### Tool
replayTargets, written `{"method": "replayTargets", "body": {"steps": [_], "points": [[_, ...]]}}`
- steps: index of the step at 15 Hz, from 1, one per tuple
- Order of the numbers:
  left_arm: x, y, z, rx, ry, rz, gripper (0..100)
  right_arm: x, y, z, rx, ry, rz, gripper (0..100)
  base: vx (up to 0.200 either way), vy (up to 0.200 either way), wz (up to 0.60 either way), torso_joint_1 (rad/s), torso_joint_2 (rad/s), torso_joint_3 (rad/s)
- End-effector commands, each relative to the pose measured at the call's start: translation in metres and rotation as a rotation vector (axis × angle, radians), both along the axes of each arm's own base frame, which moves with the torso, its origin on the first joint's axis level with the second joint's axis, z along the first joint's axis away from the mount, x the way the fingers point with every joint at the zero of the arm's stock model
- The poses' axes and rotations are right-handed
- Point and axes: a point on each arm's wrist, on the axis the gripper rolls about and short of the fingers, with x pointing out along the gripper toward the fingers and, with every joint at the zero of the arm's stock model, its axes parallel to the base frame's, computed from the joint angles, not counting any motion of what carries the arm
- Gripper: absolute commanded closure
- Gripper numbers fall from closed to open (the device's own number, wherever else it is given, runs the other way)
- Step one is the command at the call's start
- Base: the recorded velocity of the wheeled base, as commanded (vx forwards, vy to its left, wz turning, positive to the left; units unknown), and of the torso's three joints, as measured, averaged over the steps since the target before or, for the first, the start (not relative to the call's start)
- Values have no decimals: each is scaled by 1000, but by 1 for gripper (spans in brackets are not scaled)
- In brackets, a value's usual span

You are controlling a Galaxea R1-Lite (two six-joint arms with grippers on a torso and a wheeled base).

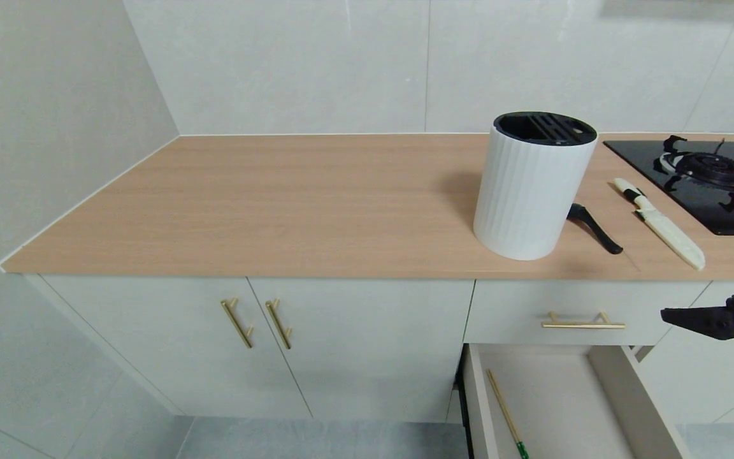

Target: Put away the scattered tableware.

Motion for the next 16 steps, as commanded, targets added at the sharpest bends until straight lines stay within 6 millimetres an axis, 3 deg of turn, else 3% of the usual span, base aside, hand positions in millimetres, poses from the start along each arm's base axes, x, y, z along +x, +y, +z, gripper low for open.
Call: {"method": "replayTargets", "body": {"steps": [1, 2, 5, 7, 12, 16], "points": [[0, 0, 0, 0, 1, 0, 0, 24, 3, -13, -19, 11, 11, 0, 0, 0, 0, 0, 0, 0], [0, 0, 0, 0, 1, 0, 0, 36, 3, -15, -14, -14, 9, 0, 0, 0, 0, 0, 0, 0], [0, 0, 0, 0, -1, 0, 0, 101, -9, -13, -1, -98, 17, 0, 0, 0, 0, 0, 0, 0], [0, 0, 0, 0, 1, 0, 0, 128, -20, -14, -18, -106, 64, 0, 0, 0, 0, 0, 0, 0], [0, 0, 0, 0, -1, 0, 0, 162, -37, -43, -16, -62, 108, 0, 0, 0, 0, 0, 0, 0], [0, 0, 0, 0, -1, 0, 0, 173, -42, -49, -7, -113, 116, 0, 0, 0, 0, 0, 0, 0]]}}
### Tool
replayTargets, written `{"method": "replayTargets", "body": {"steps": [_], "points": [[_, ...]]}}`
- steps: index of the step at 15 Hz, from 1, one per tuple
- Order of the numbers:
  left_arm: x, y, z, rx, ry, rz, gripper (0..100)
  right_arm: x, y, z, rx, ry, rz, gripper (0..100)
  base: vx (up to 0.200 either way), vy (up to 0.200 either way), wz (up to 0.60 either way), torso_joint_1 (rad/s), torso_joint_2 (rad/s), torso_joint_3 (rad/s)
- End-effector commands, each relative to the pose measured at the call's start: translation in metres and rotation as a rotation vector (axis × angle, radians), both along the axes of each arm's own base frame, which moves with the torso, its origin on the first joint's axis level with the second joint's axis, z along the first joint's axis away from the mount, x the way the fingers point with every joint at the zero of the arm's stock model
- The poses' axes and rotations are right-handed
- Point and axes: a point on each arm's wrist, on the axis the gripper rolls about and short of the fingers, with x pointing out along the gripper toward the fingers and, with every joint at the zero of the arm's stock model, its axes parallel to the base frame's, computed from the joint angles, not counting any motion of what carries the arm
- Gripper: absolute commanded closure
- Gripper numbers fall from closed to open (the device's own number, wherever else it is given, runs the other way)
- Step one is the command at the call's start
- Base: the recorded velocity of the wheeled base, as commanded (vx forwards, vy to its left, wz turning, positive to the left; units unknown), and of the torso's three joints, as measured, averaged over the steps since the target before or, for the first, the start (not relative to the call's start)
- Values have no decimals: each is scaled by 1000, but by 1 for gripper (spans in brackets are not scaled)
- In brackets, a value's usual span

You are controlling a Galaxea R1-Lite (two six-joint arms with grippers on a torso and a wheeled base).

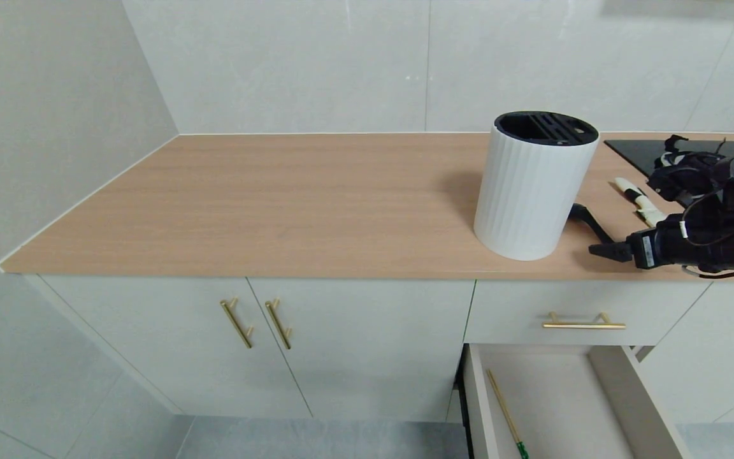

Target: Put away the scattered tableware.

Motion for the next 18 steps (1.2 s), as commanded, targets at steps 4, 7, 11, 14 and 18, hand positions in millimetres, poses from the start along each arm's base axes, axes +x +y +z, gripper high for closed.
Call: {"method": "replayTargets", "body": {"steps": [4, 7, 11, 14, 18], "points": [[0, 0, 0, 0, 1, 0, 0, 12, -7, -15, 17, -8, 10, 0, 0, 0, 0, 0, 0, 0], [0, 0, 0, 0, -1, 0, 0, 16, -8, -16, 29, -31, 3, 0, 0, 0, 0, 0, 0, 0], [0, 0, 0, 0, -1, 0, 0, 28, -6, -21, 64, -91, -6, 0, 0, 0, 0, 0, 0, 0], [0, 0, 0, 0, 1, 0, 0, 34, -6, -28, 65, -98, -7, 0, 0, 0, 0, 0, 0, 0], [0, 0, 0, 0, 1, 0, 0, 34, -6, -28, 85, -95, -13, 0, 0, 0, 0, 0, 0, 0]]}}
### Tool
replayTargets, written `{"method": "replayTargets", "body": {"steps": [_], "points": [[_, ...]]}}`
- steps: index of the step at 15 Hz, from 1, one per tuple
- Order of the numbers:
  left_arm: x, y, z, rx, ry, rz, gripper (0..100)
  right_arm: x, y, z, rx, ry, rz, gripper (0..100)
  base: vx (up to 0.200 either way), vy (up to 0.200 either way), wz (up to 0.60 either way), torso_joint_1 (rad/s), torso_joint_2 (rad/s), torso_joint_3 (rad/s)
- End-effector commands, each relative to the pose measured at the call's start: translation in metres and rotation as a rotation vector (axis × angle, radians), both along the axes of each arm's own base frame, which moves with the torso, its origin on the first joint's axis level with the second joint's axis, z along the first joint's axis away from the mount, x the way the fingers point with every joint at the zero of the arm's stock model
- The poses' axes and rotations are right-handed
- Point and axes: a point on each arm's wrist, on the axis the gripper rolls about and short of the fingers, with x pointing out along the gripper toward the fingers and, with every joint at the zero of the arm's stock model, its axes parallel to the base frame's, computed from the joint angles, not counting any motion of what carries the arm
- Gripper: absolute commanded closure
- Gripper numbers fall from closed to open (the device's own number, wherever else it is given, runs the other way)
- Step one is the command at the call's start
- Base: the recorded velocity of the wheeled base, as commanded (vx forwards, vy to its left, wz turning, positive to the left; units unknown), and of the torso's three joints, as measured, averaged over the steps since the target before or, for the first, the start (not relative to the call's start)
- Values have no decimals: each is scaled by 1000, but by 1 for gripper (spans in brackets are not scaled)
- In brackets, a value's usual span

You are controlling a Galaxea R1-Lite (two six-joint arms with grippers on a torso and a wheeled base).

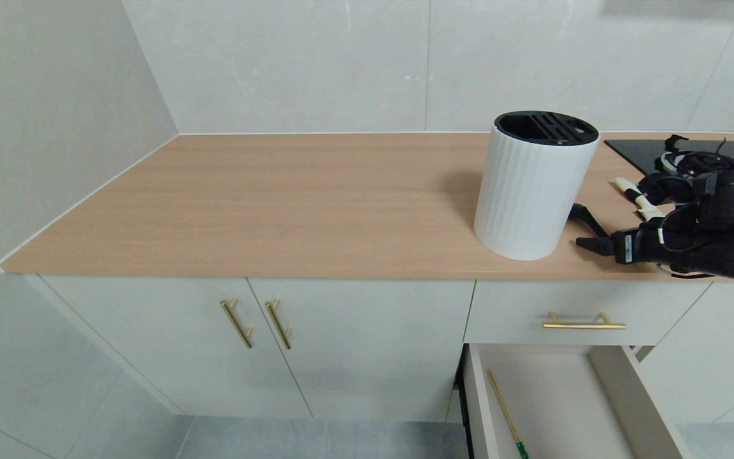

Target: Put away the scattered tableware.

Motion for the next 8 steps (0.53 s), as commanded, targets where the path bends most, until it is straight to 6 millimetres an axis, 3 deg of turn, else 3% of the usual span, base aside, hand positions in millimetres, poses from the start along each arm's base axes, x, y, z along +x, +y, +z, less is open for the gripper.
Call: {"method": "replayTargets", "body": {"steps": [1, 3, 4, 8], "points": [[0, 0, 0, 0, 0, 0, 0, 1, 0, -1, 1, 1, -1, 0, 0, 0, 0, 0, 0, 0], [0, 0, 0, 0, -1, 0, 0, 1, 0, -1, 1, 1, -1, 0, 0, 0, 0, 0, 0, 0], [0, 0, 0, 0, 0, 0, 0, 2, 0, -2, 1, 5, -1, 100, 0, 0, 0, 0, 0, 0], [0, 0, 0, 0, 0, 0, 0, 3, 2, -7, 2, 20, 8, 100, 0, 0, 0, 0, 0, 0]]}}
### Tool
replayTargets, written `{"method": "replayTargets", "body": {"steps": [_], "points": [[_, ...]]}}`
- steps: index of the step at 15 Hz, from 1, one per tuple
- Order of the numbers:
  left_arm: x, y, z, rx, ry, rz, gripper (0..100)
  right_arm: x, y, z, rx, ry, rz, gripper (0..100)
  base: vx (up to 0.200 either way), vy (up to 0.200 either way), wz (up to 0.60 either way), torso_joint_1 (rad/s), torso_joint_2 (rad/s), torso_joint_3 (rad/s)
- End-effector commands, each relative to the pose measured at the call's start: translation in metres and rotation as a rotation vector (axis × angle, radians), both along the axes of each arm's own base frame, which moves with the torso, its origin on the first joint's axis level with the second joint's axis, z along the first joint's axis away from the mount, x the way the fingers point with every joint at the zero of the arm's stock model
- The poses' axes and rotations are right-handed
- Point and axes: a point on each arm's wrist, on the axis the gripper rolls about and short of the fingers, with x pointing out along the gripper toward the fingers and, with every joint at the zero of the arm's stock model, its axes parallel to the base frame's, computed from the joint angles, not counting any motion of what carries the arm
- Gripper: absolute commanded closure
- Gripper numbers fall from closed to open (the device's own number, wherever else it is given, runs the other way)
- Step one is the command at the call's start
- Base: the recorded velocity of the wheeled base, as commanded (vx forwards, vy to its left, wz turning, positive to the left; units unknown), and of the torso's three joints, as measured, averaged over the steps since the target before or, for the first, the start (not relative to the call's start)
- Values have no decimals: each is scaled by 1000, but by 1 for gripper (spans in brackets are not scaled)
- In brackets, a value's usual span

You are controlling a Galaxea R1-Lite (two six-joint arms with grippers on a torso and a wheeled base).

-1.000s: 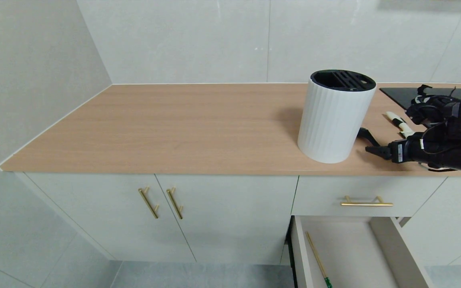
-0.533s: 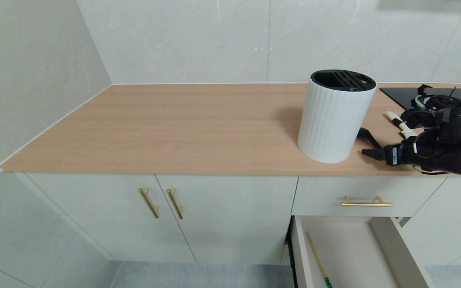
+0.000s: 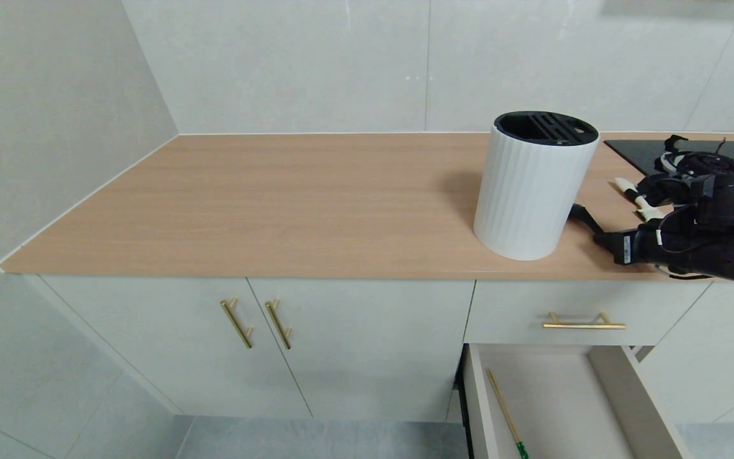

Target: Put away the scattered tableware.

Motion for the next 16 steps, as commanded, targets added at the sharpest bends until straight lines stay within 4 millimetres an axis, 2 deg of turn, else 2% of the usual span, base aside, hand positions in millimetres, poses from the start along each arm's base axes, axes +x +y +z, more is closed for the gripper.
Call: {"method": "replayTargets", "body": {"steps": [1, 6, 9, 13, 16], "points": [[0, 0, 0, 0, -1, 0, 0, 1, 2, -3, 0, 12, 3, 100, 0, 0, 0, 0, 0, 0], [0, 0, 0, 0, 0, 0, 0, 0, 4, -1, -3, 9, 5, 100, 0, 0, 0, 0, 0, 0], [0, 0, 0, 0, 0, 0, 0, -5, 7, 13, 53, -10, -37, 100, 0, 0, 0, 0, 0, 0], [0, 0, 0, 0, 0, 0, 0, -25, 9, 36, 80, -43, -77, 100, 0, 0, 0, 0, 0, 0], [0, 0, 0, 0, 0, 0, 0, -62, 10, 50, 68, -23, -137, 100, 0, 0, 0, 0, 0, 0]]}}
